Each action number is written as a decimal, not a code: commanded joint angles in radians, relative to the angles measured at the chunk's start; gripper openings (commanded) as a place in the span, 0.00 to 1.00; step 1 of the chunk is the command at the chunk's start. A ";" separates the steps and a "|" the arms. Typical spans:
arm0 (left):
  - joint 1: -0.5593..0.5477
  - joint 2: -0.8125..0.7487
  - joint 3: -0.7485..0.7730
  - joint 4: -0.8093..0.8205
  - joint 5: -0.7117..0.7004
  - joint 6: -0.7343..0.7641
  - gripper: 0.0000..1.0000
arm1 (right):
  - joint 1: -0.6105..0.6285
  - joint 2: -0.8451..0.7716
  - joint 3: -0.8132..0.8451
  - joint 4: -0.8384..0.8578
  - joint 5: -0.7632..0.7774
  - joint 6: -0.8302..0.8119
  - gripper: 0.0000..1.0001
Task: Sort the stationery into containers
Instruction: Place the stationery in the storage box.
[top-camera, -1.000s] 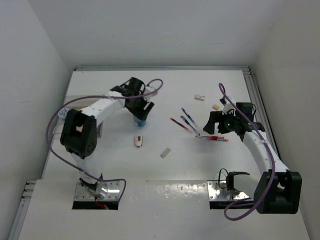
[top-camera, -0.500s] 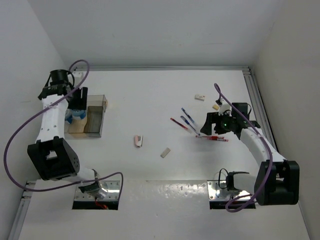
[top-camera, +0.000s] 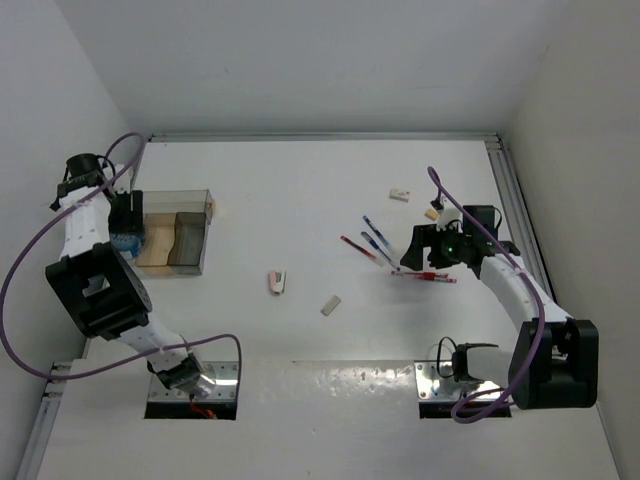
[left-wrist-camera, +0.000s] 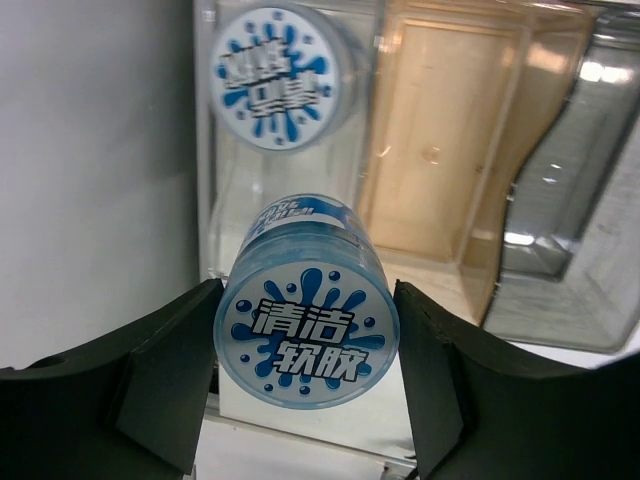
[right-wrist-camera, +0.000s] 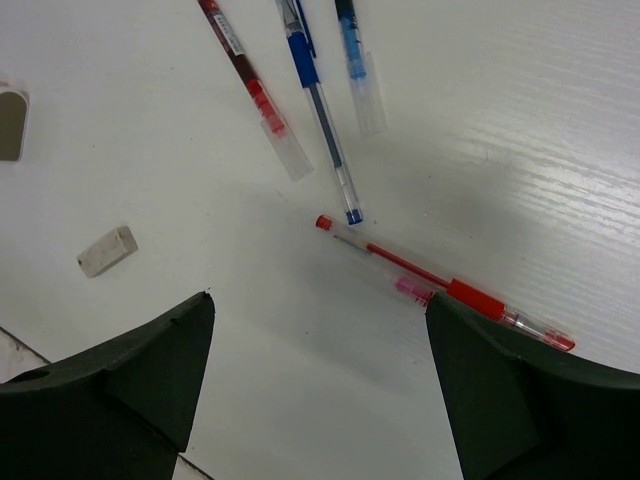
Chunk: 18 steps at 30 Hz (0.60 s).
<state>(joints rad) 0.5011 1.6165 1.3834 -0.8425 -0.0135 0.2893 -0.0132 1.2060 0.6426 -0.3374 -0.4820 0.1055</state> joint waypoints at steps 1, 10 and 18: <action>0.036 -0.004 0.020 0.080 -0.040 0.027 0.19 | 0.004 -0.008 0.025 0.026 -0.010 -0.012 0.85; 0.073 0.046 0.006 0.120 -0.005 0.050 0.19 | 0.033 -0.005 0.019 0.024 -0.004 -0.020 0.85; 0.065 0.054 -0.040 0.143 0.082 0.053 0.19 | 0.033 -0.008 0.009 0.014 0.003 -0.035 0.85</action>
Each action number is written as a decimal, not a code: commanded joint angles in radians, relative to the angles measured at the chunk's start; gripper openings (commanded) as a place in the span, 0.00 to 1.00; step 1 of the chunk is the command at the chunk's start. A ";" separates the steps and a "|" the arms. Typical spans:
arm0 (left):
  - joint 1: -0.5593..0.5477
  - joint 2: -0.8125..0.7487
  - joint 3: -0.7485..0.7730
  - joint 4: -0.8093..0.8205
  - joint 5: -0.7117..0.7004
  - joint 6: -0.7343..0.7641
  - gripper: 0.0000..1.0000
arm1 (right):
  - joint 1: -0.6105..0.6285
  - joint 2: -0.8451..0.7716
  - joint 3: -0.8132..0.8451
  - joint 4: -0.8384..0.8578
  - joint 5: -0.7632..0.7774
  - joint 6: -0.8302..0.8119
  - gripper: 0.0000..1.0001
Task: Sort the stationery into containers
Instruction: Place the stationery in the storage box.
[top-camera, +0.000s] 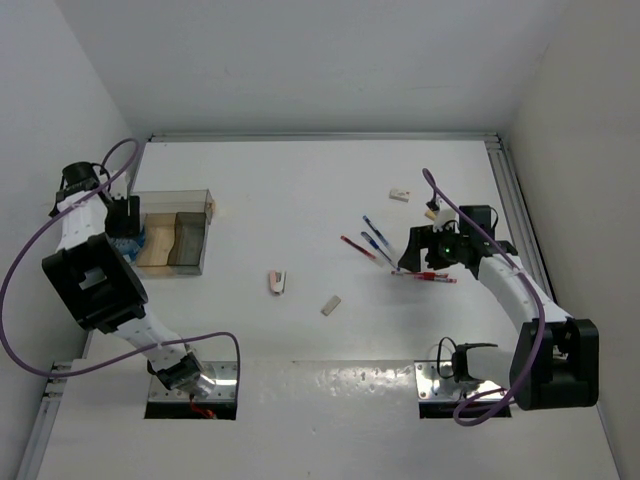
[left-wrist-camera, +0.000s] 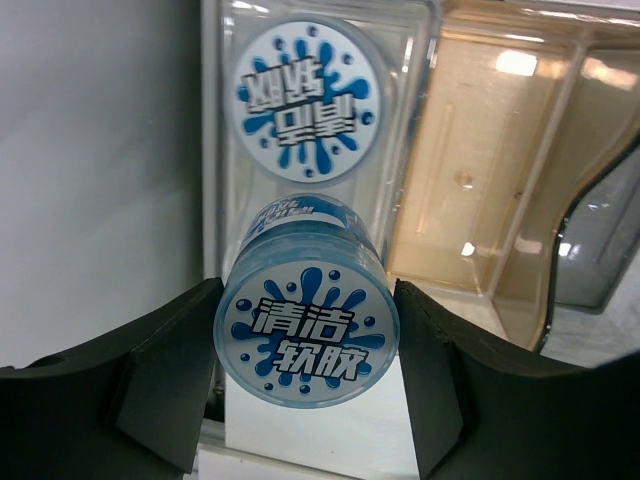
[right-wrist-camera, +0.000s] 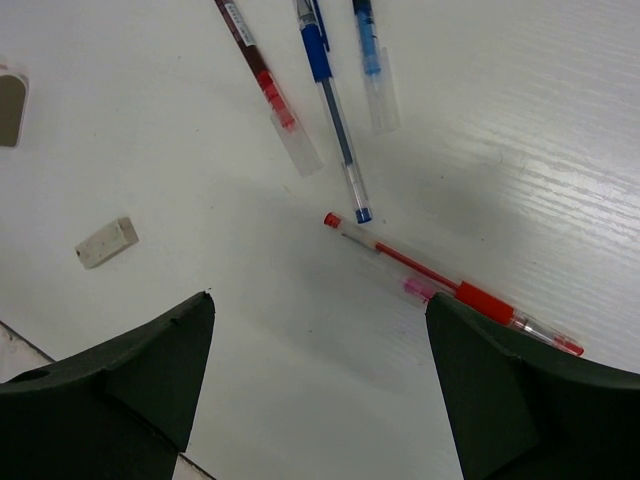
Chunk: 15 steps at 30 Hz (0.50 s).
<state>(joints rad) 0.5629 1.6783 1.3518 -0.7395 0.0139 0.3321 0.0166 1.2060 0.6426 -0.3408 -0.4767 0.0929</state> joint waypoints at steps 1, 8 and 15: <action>0.003 -0.005 -0.011 0.040 0.070 0.005 0.19 | 0.003 -0.008 0.009 0.014 -0.002 -0.024 0.85; 0.006 -0.002 -0.034 0.035 0.098 -0.004 0.48 | 0.003 -0.008 0.006 0.006 -0.002 -0.038 0.85; 0.014 -0.046 -0.029 0.023 0.185 0.001 0.71 | 0.003 -0.016 0.005 -0.018 -0.017 -0.051 0.84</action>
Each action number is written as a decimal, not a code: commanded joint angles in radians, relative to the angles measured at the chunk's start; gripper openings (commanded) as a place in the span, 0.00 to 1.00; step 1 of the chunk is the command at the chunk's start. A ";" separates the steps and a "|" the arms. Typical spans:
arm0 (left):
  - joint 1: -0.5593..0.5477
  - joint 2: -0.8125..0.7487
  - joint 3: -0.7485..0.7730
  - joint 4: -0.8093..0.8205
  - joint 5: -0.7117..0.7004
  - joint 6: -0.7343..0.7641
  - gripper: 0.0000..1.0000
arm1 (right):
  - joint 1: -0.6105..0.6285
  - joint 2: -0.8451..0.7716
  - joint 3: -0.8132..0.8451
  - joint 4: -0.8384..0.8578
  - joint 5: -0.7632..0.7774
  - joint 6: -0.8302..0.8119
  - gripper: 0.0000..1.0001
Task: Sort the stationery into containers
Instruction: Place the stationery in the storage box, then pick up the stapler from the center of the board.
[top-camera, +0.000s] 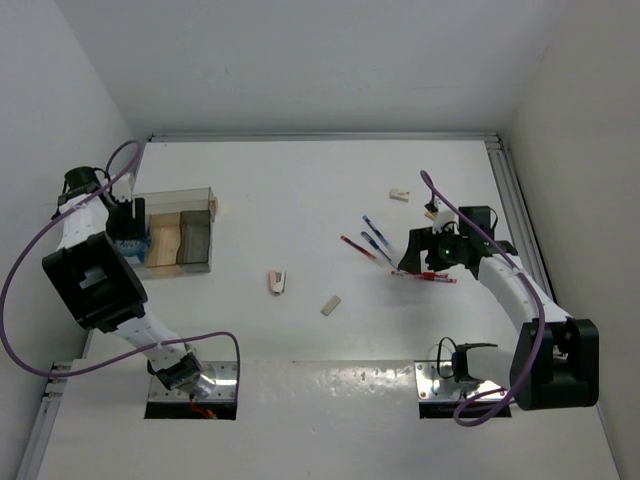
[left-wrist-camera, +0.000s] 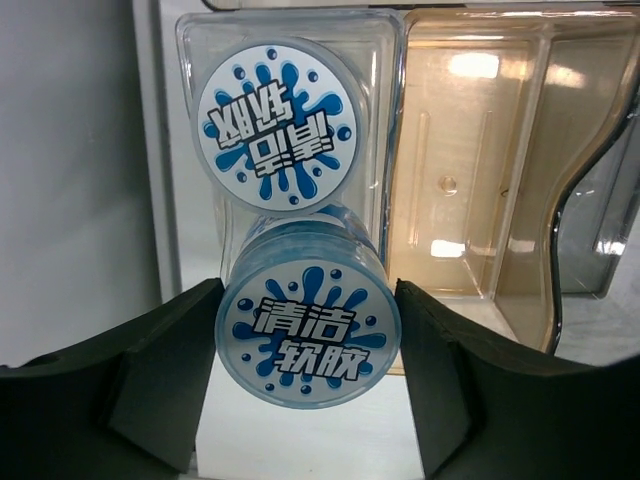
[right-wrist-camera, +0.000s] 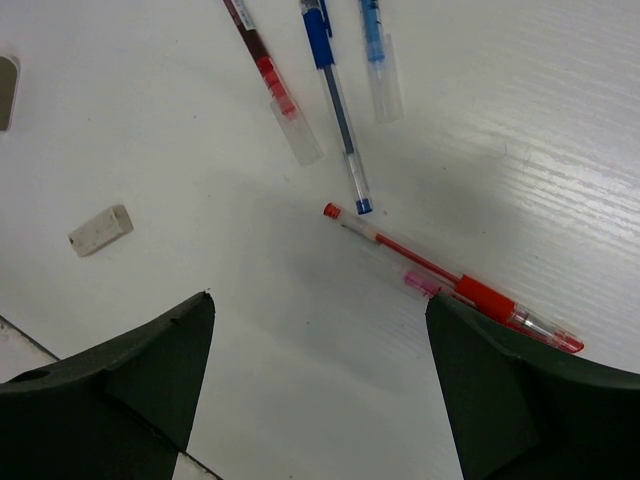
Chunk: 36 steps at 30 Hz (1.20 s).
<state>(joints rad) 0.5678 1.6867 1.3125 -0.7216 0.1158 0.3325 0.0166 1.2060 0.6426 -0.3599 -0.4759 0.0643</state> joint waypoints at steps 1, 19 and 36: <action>0.006 -0.064 0.010 0.002 0.112 0.002 0.76 | 0.000 -0.019 0.003 -0.001 -0.020 -0.026 0.84; -0.447 -0.298 -0.018 -0.099 0.323 0.151 0.75 | 0.003 -0.069 -0.040 -0.036 -0.018 -0.029 0.83; -1.068 -0.062 -0.254 0.119 0.002 -0.437 0.82 | 0.003 -0.057 -0.046 -0.068 0.031 -0.041 0.83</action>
<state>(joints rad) -0.4747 1.6115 1.0584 -0.6537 0.1627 0.0116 0.0166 1.1446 0.5816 -0.4408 -0.4519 0.0338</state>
